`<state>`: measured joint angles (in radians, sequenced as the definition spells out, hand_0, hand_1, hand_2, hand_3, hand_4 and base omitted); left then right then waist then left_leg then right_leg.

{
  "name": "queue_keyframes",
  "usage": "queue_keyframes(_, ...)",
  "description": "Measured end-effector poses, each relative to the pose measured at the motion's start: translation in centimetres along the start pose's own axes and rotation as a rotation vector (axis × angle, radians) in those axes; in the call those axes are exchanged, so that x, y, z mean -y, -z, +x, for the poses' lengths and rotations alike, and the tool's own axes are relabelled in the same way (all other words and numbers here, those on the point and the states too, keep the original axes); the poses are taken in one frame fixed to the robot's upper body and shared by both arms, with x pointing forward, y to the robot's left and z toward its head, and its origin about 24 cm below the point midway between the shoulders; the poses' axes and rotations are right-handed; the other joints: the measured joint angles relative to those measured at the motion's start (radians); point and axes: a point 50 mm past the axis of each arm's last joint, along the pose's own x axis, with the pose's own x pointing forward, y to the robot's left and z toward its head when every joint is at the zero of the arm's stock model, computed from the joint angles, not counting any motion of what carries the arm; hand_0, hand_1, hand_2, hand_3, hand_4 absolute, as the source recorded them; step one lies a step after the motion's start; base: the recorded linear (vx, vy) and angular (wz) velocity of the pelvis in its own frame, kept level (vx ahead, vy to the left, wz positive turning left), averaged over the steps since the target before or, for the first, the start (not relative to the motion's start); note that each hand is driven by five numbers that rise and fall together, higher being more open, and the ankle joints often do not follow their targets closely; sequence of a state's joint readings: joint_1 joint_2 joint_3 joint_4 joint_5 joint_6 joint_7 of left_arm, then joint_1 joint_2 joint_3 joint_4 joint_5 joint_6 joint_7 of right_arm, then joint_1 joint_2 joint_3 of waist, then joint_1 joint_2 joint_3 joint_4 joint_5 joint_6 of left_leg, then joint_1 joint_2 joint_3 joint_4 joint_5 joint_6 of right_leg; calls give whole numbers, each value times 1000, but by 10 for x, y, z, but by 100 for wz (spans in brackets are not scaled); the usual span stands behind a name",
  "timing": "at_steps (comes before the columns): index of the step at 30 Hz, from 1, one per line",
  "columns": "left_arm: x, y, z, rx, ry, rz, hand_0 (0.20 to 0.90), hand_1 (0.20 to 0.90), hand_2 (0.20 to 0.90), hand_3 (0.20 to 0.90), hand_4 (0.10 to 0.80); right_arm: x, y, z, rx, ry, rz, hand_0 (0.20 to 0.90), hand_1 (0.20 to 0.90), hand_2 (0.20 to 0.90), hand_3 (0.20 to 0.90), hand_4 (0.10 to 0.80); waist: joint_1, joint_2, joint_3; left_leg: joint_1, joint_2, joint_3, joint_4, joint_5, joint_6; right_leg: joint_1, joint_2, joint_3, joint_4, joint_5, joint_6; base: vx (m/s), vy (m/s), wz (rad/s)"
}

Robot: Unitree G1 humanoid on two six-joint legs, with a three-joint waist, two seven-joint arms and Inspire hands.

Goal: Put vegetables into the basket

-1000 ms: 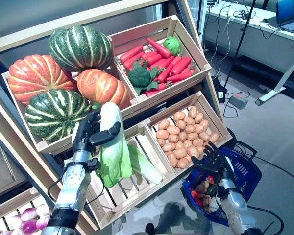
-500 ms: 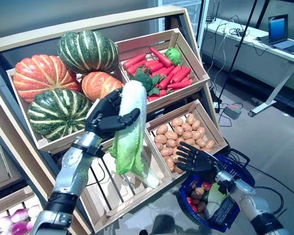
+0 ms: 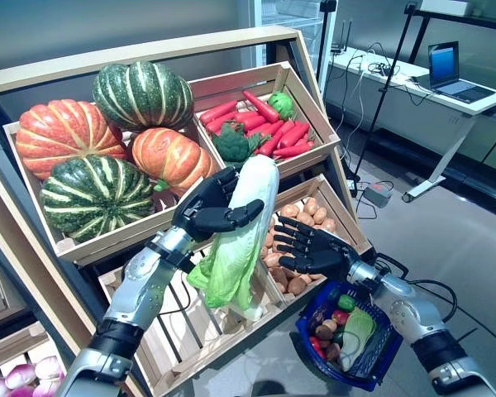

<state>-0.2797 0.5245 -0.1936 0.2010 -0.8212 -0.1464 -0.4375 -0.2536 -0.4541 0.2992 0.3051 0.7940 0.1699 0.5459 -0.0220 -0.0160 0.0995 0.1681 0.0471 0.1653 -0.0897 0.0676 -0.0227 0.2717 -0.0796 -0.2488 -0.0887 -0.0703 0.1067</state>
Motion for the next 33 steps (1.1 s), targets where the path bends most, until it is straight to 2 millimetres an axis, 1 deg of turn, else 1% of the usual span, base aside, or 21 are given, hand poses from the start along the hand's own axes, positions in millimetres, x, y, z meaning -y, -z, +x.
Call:
queue_keyframes(7, 9, 9, 3, -27, 17, -16, 300, 300, 300, 300, 400, -4, 6, 4, -32, -12, 36, 900, 900, 900, 900, 800, -1, -1, 0, 2, 0, 2, 0, 0, 0, 0, 0, 3, 0, 1, 0, 21, 9, -1)
queue_keyframes(12, 10, 7, 7, -13, 6, -18, 300, 300, 300, 300, 400, -8, 14, 7, -75, -22, 50, 900, 900, 900, 900, 800, -5, -4, 0, 2, 1, 3, 0, 0, 0, 0, 0, 4, 0, 1, 0, 0, 0, 0)
queue_keyframes(17, 19, 2, 12, 30, 22, -33, 300, 300, 300, 300, 400, -13, 17, 12, -69, -28, 68, 900, 900, 900, 900, 800, -7, -10, 0, 3, 1, 4, 0, 0, 0, -1, 0, 6, 0, 1, 0, 0, 0, 0)
queue_keyframes(20, 22, 1, 14, 45, 28, -36, 300, 300, 300, 300, 400, -18, 18, 16, -61, -37, 83, 900, 900, 900, 900, 800, -9, -10, 0, 4, 1, 6, 0, 0, 0, -1, 0, 10, 0, 2, 0, 0, -1, -1)
queue_keyframes(33, 33, 6, 19, 84, 43, -112, 300, 300, 300, 300, 400, -23, 16, 24, -49, -33, 102, 900, 900, 900, 900, 800, 1, -11, -1, 6, 1, 7, 0, 0, 1, 0, 0, 14, 0, 4, 0, 0, 0, 0)
